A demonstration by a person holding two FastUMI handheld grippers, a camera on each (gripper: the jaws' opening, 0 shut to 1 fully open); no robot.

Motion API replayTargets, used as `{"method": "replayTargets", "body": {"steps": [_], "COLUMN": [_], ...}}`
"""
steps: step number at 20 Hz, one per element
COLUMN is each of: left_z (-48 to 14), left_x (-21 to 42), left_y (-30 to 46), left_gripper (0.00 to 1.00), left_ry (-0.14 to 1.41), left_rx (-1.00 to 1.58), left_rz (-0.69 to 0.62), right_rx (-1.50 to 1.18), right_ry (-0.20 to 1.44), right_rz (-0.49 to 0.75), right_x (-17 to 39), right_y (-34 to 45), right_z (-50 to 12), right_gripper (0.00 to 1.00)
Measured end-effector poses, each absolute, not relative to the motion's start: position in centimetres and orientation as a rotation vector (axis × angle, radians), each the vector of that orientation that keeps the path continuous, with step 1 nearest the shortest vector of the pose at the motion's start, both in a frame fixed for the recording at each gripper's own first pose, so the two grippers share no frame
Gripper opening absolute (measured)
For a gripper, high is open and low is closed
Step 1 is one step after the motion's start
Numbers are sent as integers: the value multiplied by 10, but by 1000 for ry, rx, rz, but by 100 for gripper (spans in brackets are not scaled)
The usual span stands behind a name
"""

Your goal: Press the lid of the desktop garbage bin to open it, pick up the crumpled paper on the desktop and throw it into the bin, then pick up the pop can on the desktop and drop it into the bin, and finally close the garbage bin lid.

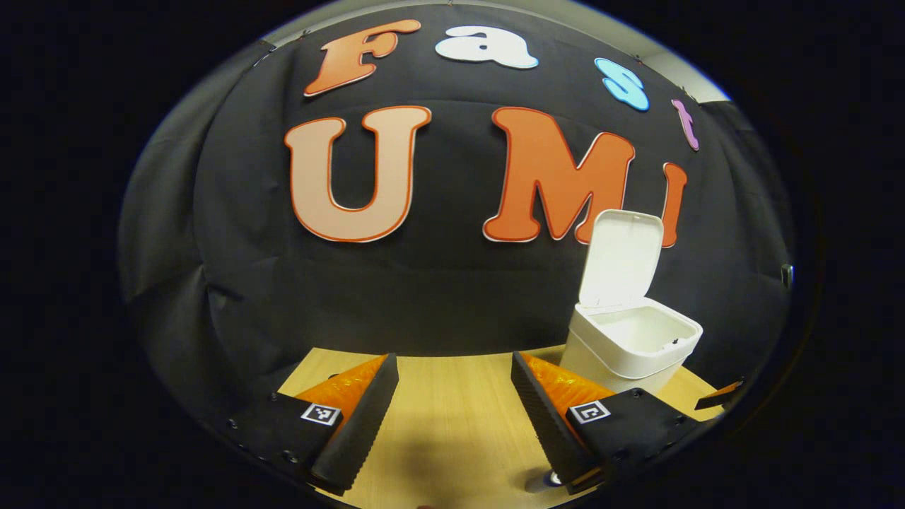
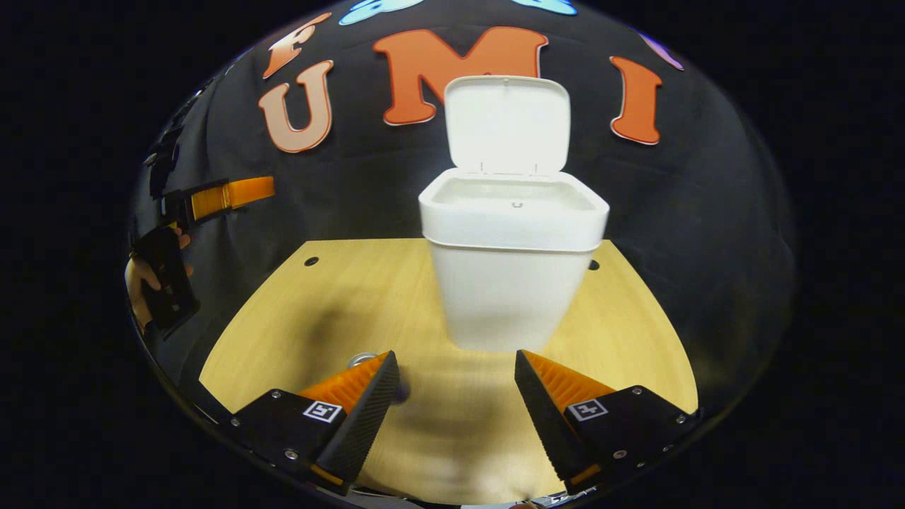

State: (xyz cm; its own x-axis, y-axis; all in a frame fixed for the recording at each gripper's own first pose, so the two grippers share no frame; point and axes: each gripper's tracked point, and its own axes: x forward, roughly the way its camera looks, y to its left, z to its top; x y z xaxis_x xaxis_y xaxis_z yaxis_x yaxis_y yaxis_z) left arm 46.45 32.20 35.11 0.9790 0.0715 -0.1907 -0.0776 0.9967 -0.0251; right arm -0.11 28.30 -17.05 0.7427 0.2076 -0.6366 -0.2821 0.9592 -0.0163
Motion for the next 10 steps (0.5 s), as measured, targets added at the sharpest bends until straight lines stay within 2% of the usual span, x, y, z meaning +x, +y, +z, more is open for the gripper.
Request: {"method": "replayTargets", "body": {"steps": [10], "left_z": [325], "left_x": [440], "left_y": [397], "left_gripper": [100], "left_ry": [207], "left_rx": [-54], "left_rz": [143], "right_rx": [-207], "right_ry": [763], "right_rz": [373], "right_x": [2], "right_y": [377], "right_z": [-224], "right_gripper": [100]}}
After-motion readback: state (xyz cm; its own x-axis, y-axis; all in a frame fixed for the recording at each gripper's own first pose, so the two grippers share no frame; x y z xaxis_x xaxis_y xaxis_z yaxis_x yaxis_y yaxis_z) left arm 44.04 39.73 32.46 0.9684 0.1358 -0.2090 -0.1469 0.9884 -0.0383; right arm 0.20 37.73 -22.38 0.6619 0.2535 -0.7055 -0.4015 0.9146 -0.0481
